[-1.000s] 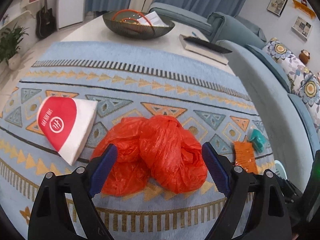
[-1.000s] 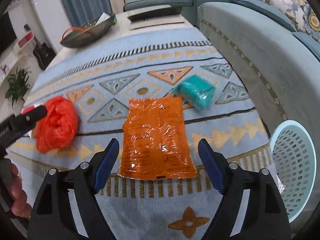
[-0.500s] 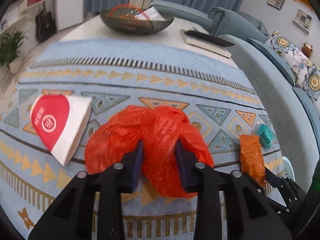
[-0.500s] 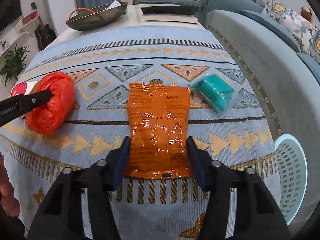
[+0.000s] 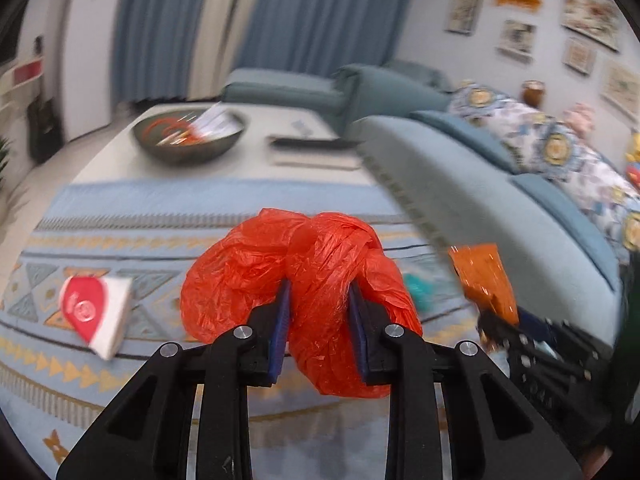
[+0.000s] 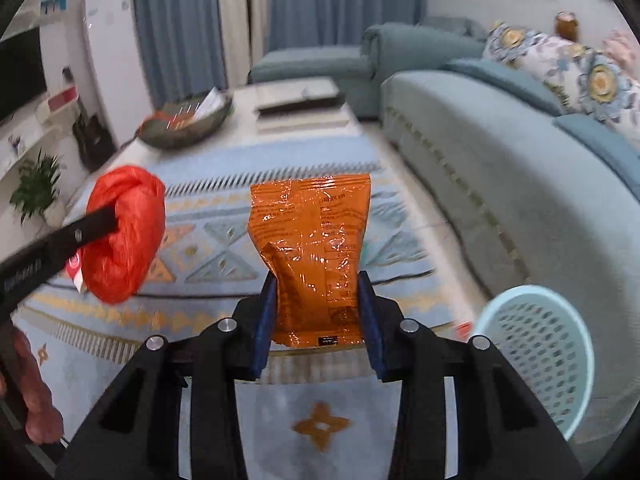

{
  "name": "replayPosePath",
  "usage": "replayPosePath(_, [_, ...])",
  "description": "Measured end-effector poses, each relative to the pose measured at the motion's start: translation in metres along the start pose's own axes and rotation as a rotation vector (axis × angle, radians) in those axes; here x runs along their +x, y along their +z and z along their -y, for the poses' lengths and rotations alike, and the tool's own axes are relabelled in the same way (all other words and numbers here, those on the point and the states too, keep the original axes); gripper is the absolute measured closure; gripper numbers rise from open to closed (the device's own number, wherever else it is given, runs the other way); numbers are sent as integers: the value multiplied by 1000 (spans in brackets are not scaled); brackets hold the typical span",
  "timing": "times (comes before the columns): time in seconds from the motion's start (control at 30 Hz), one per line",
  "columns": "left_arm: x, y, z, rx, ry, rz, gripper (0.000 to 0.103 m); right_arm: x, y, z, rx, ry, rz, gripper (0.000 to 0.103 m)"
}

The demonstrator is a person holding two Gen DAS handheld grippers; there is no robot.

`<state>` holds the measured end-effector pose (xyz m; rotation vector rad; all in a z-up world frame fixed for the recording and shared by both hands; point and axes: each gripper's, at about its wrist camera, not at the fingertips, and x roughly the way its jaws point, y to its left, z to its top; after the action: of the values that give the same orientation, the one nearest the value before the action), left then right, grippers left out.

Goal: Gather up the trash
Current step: 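Carry red bag and orange packet to the wastebasket and release both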

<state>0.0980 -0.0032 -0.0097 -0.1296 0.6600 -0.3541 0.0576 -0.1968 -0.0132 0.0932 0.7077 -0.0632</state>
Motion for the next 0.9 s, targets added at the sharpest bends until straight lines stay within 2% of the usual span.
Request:
replayPosePath(0.07, [-7, 0, 19, 18, -50, 14, 78, -23, 5, 18, 4, -53, 40, 68])
replayPosePath(0.17, [-6, 0, 49, -1, -181, -39, 78, -51, 6, 45, 19, -130, 79, 68])
replayPosePath(0.4, [-8, -2, 141, 116, -274, -59, 78, -90, -9, 123, 118, -271, 109, 68])
replayPosePath(0.5, [-8, -5, 179, 178, -306, -65, 78, -91, -21, 161, 198, -289, 80, 68])
replayPosePath(0.63, [7, -18, 226, 260, -328, -87, 78, -81, -54, 213, 343, -283, -15, 66])
replayPosePath(0.73, [30, -34, 255, 292, -342, -127, 78, -60, -78, 249, 457, -274, -100, 65])
replayPosePath(0.9, [76, -67, 293, 347, -341, -214, 78, -44, -112, 277, 516, -285, -161, 65])
